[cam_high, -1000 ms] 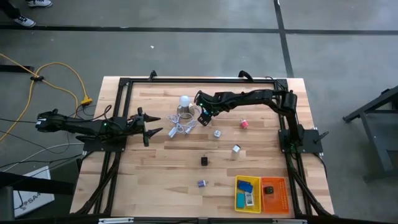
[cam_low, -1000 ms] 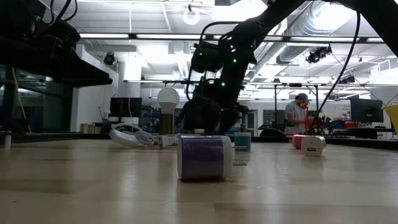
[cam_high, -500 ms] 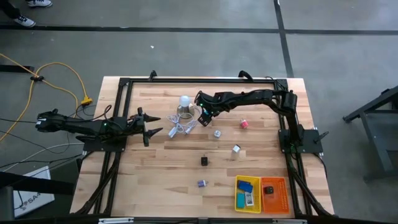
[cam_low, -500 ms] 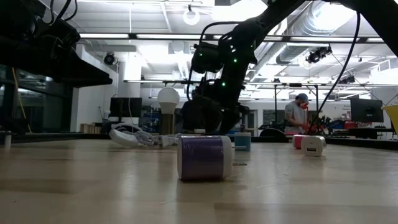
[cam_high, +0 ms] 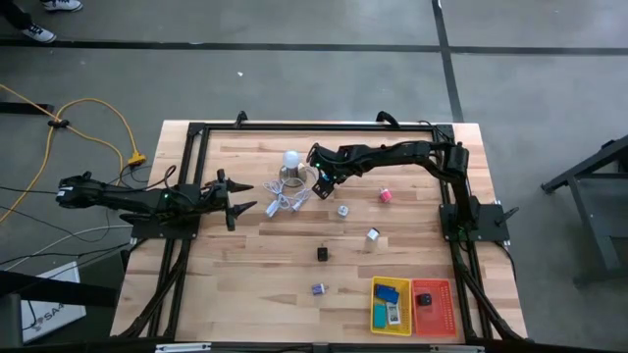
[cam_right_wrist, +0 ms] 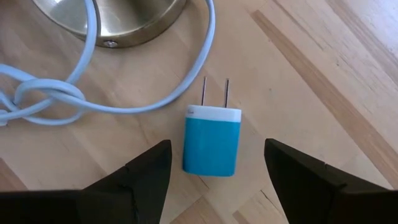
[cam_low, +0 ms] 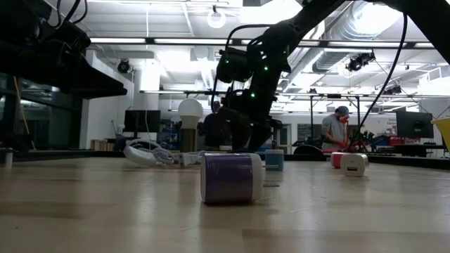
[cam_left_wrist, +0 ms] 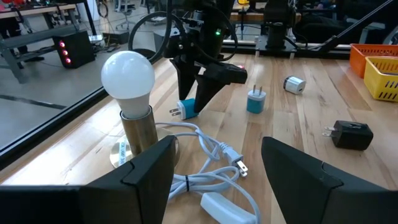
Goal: Pick & Place Office items
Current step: Put the top blue charger adapter into the orange basket
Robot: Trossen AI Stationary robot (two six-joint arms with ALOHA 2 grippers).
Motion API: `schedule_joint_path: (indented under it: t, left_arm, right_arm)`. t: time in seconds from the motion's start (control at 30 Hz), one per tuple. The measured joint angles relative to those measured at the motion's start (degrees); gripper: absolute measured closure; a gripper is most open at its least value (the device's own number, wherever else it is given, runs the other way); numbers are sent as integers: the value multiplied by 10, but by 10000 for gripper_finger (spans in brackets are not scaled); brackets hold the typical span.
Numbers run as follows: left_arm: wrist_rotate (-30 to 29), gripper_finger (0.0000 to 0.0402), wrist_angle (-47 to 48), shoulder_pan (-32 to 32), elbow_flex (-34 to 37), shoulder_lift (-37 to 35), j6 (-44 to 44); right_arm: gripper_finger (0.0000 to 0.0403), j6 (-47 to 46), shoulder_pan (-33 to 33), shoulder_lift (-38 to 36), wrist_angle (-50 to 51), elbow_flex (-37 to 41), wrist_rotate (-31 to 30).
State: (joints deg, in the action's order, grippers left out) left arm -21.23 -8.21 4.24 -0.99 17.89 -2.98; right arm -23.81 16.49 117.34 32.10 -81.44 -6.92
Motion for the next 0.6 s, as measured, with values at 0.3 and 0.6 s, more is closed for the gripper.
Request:
schedule_joint_path:
  t: [0.3,0.6]
  left_arm:
    - [0,171,0,0,0,0,0]
    - [0,171,0,0,0,0,0]
  right_arm:
    - [159,-1,-6,0,0,0,-3]
    - [159,-1,-8,0,0,0,-6]
